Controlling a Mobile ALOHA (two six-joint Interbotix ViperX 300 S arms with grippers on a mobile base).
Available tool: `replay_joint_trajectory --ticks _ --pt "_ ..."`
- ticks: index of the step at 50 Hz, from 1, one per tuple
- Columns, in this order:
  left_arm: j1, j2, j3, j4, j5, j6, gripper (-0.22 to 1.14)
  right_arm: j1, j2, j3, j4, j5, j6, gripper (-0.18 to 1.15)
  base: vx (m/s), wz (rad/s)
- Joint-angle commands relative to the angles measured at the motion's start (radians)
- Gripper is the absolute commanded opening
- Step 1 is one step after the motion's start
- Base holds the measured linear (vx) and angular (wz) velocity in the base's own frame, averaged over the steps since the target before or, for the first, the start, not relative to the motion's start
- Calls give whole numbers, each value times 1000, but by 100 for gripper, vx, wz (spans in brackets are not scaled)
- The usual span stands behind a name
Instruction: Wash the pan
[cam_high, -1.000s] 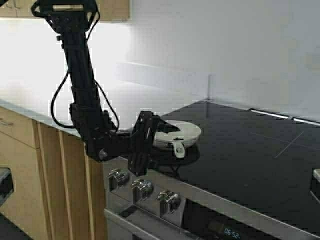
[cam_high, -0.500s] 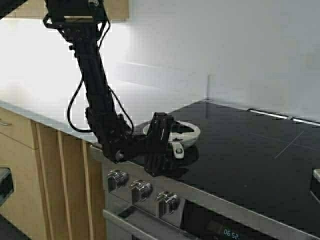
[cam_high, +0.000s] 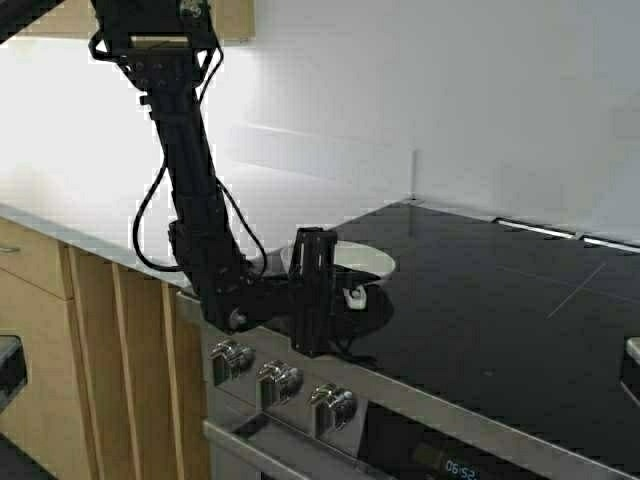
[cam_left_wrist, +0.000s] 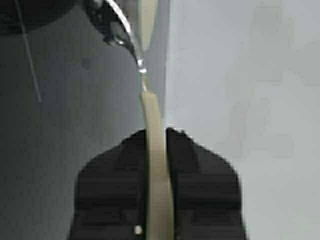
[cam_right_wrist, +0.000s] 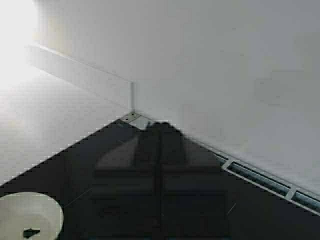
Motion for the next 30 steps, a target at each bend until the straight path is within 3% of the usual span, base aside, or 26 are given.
replay_joint_trajectory --ticks 1,16,30 --pt "3 -54 9 -3 -29 5 1 0 9 -14 -2 -8 -2 6 0 0" --pt "2 -146 107 2 -87 17 2 0 34 -14 0 -9 2 6 0 4" --pt "3 -204 178 3 -132 21 2 0 34 -11 0 -8 5 6 0 22"
